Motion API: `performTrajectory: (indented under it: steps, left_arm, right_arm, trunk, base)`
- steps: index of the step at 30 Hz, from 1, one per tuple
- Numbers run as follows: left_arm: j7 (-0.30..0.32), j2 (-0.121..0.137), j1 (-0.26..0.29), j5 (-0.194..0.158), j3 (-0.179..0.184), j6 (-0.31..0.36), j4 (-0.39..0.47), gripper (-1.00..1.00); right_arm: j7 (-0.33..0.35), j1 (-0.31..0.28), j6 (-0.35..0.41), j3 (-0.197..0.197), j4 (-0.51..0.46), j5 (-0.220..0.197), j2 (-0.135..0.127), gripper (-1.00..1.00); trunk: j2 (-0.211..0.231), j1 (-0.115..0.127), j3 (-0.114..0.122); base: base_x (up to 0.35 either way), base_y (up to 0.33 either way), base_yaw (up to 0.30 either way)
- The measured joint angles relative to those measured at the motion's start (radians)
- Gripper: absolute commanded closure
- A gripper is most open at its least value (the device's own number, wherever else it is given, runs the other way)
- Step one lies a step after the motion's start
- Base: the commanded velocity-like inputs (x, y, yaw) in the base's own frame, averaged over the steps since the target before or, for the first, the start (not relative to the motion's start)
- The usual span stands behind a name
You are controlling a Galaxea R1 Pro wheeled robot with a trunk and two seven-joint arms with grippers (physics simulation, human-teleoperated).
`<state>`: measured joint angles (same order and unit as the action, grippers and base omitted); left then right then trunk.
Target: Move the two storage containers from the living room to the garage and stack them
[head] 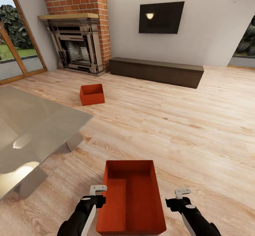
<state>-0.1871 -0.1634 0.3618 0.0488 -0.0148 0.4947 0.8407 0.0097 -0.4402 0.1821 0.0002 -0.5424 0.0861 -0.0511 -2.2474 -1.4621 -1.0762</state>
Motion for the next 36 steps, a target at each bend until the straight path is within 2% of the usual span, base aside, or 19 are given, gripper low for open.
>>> performTrajectory:
  steps: [24,26,29,36]
  left_arm:
    - [0.005,-0.001,0.002,0.0,0.001,0.001,0.0,-1.0]
    - [0.008,0.003,0.002,0.0,0.001,0.002,0.0,-1.0]
    - [0.011,0.006,0.002,0.0,0.0,0.002,0.0,-1.0]
    - [0.014,0.004,0.002,-0.001,-0.001,-0.006,-0.001,-1.0]
  right_arm:
    - [0.005,0.0,0.0,0.001,0.0,0.0,-0.001,-1.0]
    - [0.037,0.0,0.0,0.0,0.0,-0.001,-0.001,-1.0]
    - [0.132,0.0,0.001,-0.003,0.001,-0.003,-0.001,-1.0]
    - [0.178,0.0,0.001,-0.008,-0.001,-0.002,-0.001,-1.0]
  trunk:
    - [-0.168,-0.092,-0.075]
    - [-0.175,-0.096,-0.078]
    - [-0.175,-0.096,-0.078]
    - [-0.175,-0.096,-0.078]
  base:
    - [0.022,-0.014,0.0]
    - [0.0,0.0,0.0]
    - [0.0,0.0,0.0]
    - [0.0,0.0,0.0]
